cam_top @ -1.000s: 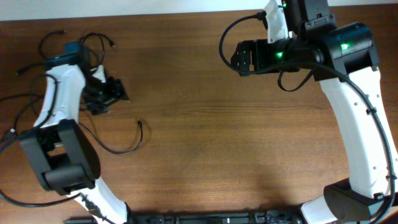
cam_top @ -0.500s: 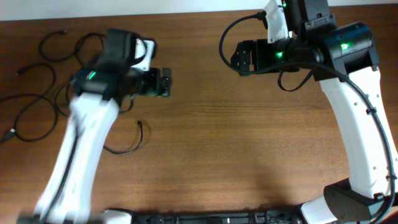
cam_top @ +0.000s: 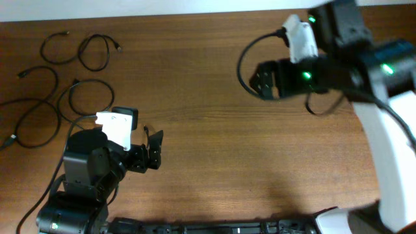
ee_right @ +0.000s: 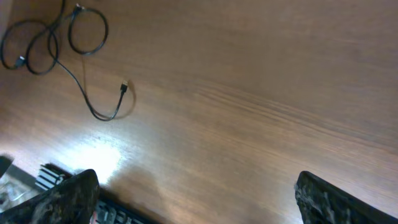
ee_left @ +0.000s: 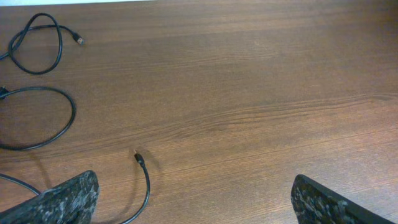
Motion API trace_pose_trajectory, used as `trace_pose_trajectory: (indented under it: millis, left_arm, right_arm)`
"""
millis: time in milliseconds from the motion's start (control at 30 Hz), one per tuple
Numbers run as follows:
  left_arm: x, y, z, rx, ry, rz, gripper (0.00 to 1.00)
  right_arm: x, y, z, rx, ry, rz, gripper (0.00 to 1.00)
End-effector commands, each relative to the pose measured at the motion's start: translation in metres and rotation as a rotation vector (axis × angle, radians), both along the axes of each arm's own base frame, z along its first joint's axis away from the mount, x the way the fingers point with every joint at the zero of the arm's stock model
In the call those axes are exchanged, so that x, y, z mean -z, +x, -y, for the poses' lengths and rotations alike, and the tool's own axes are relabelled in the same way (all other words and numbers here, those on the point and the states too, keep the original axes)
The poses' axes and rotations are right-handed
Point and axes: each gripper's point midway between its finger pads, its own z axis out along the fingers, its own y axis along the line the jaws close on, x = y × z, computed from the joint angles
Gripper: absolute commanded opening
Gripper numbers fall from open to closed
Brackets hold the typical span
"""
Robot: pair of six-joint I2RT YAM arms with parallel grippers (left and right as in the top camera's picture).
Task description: Untangle cables
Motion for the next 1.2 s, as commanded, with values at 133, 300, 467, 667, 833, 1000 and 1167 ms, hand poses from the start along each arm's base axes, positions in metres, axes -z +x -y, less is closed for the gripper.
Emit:
trace_pose_trajectory:
  millis: [133,300,467,667,833,1000,1167]
  left_arm:
    - [0.006,0.002,-0.002,-0.005,0.018,-0.007,0.99]
    - [0.006,0.002,-0.002,-0.005,0.018,-0.007,0.99]
    - [0.006,0.002,-0.002,-0.005,0.018,-0.007,0.99]
    - [0.006,0.002,-0.002,-0.005,0.018,-0.007,0.99]
    - [0.006,0.002,-0.002,-0.005,0.018,-0.008,0.99]
    - [0.006,0.002,-0.002,-0.005,0.018,-0.008,0.99]
    - [0.006,0.002,-0.002,-0.005,0.018,-0.008,0.99]
  right_arm:
    - [-0.059,-0.105,0.056,0.072,-0.016,0.317,0.98]
    - [-0.026,-0.142,0.071,0.089,0.017,0.439,0.98]
    - [0.030,-0.140,0.070,0.078,-0.038,0.287,0.98]
    - [0.069,-0.139,0.069,0.069,-0.075,0.179,0.98]
    - [0.072,-0.139,0.069,0.069,-0.079,0.170,0.98]
    - [0.084,-0.130,0.077,0.071,-0.120,0.232,0.98]
    - [0.114,-0.108,0.095,0.168,-0.129,0.429,0.98]
